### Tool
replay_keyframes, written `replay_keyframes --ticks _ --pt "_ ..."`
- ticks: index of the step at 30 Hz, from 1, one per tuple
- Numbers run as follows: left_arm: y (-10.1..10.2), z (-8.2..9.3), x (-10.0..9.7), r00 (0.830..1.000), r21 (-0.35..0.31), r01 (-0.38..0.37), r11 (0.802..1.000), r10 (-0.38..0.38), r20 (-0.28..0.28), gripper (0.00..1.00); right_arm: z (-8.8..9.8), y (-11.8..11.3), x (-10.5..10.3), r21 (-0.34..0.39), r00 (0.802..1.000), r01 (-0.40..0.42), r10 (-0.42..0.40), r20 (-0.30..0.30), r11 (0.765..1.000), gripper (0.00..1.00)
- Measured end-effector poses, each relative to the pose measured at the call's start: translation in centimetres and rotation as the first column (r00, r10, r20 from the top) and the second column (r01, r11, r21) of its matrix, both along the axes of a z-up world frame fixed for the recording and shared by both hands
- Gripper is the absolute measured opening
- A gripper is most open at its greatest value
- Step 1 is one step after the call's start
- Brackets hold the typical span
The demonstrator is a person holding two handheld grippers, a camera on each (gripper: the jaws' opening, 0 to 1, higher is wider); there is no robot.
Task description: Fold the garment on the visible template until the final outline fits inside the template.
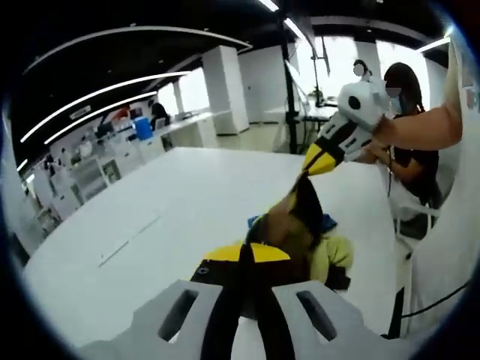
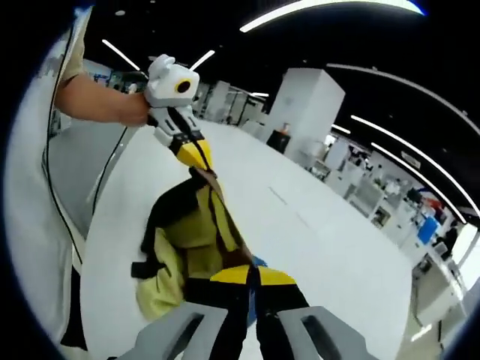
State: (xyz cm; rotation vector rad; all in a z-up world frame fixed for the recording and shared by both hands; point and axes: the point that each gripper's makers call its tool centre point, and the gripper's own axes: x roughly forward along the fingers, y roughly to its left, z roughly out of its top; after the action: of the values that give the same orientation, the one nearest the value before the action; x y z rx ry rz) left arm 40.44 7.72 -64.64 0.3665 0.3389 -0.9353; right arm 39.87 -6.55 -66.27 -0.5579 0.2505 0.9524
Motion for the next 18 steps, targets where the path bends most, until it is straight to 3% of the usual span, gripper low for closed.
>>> replay_keyframes --ticks 18 --pt "0.6 2.7 4.8 0.999 0.05 -0.012 0.999 0.009 0.047 0.0 4.8 0.8 5.2 0.026 0.998 0.026 -0.027 0.059 0.999 0.0"
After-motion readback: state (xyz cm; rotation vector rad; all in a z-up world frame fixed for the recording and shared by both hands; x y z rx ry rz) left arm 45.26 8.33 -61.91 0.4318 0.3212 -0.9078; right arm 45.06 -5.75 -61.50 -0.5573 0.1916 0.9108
